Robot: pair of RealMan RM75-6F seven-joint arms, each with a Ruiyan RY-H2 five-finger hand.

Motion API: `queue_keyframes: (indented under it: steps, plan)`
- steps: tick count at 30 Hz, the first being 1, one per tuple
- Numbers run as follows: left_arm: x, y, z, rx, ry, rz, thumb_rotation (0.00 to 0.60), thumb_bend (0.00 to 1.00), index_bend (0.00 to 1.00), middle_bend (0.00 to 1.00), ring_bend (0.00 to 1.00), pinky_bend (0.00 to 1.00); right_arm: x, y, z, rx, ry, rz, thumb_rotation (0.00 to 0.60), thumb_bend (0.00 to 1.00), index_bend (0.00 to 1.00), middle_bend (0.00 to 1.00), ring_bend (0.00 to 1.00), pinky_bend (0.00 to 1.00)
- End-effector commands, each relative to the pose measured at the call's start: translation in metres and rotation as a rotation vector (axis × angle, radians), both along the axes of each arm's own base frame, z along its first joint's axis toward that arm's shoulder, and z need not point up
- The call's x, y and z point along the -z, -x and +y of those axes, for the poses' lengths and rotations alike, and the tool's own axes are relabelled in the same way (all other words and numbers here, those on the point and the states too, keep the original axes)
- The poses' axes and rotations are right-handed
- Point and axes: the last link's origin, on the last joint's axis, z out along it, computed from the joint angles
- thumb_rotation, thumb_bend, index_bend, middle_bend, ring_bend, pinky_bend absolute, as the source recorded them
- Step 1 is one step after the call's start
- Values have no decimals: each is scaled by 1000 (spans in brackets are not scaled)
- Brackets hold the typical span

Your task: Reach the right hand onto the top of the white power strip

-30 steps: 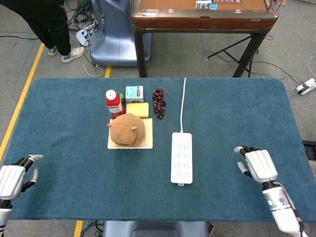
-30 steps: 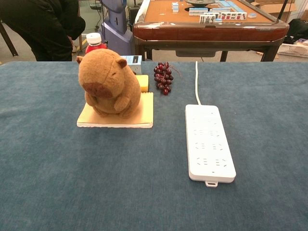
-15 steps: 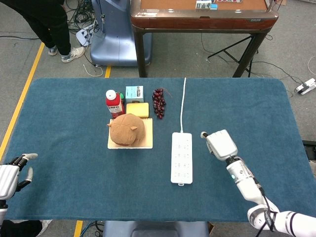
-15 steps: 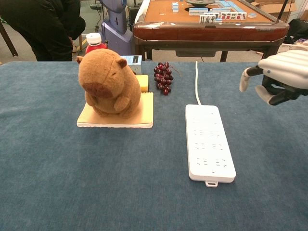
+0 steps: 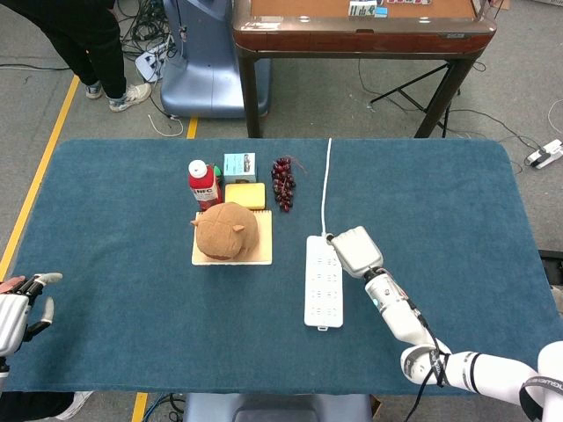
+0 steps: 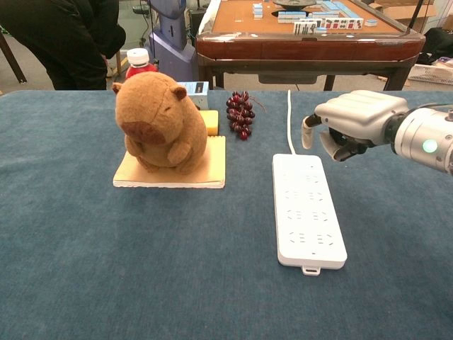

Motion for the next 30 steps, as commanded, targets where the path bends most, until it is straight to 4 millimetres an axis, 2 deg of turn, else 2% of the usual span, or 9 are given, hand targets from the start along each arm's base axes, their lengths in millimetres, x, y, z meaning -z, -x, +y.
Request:
queue_keyframes:
  steps: [1,30]
  plan:
    - [0,0,0,0,-1,-1,600,605,372,362,451,701,6,-1,-1,5,-11,9,600,781,359,1000,1000,1000]
    - [-2,0,-1,-1,-6,-9,600,606,373,362,451,701,25,3,-8,35,-45,27,600,782,359,1000,1000,1000]
